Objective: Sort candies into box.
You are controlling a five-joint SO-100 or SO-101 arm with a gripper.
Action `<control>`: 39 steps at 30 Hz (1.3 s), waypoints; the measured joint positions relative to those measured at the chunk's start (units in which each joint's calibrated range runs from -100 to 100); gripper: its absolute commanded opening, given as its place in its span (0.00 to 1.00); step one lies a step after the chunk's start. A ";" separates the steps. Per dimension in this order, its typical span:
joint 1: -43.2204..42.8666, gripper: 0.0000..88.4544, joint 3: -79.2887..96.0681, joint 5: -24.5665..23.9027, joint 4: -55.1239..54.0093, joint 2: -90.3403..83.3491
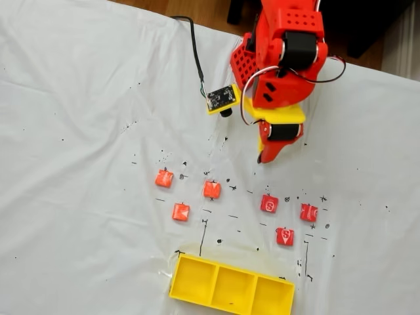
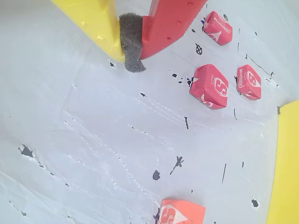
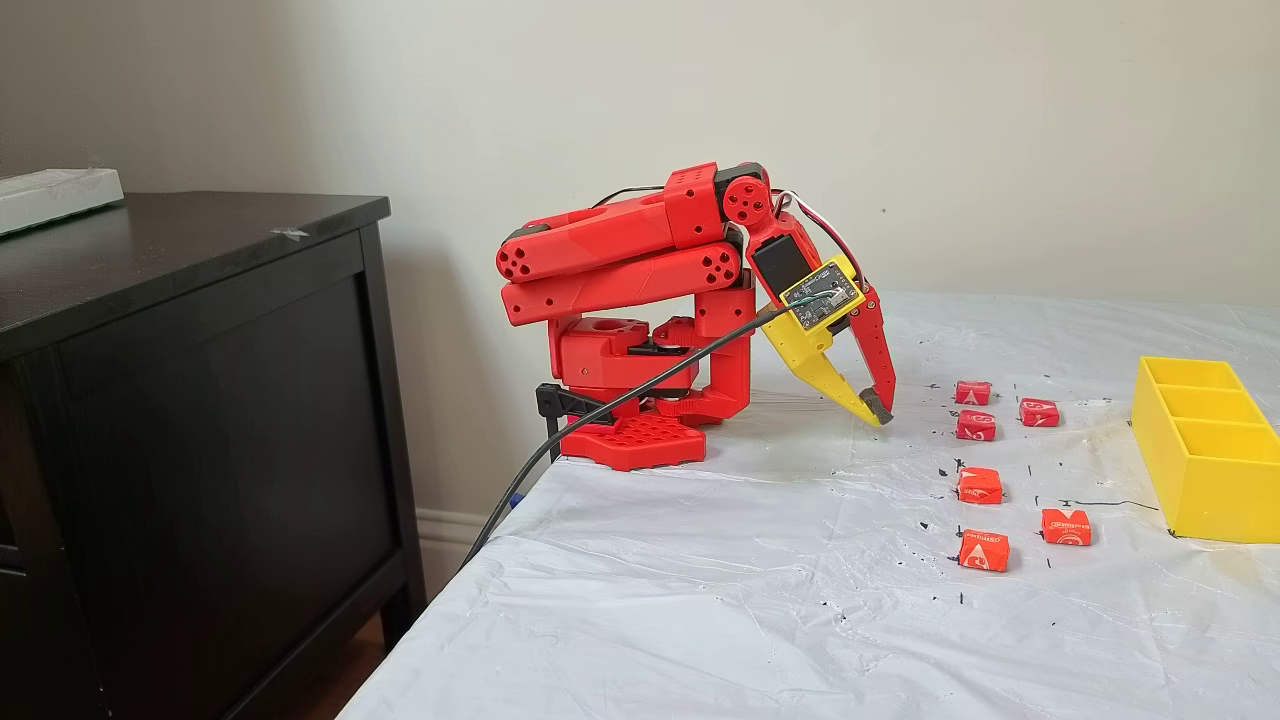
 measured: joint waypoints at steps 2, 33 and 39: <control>-0.16 0.00 0.00 0.10 0.00 0.00; -0.81 0.00 0.00 0.39 0.00 0.00; -0.81 0.00 0.00 0.39 0.00 0.00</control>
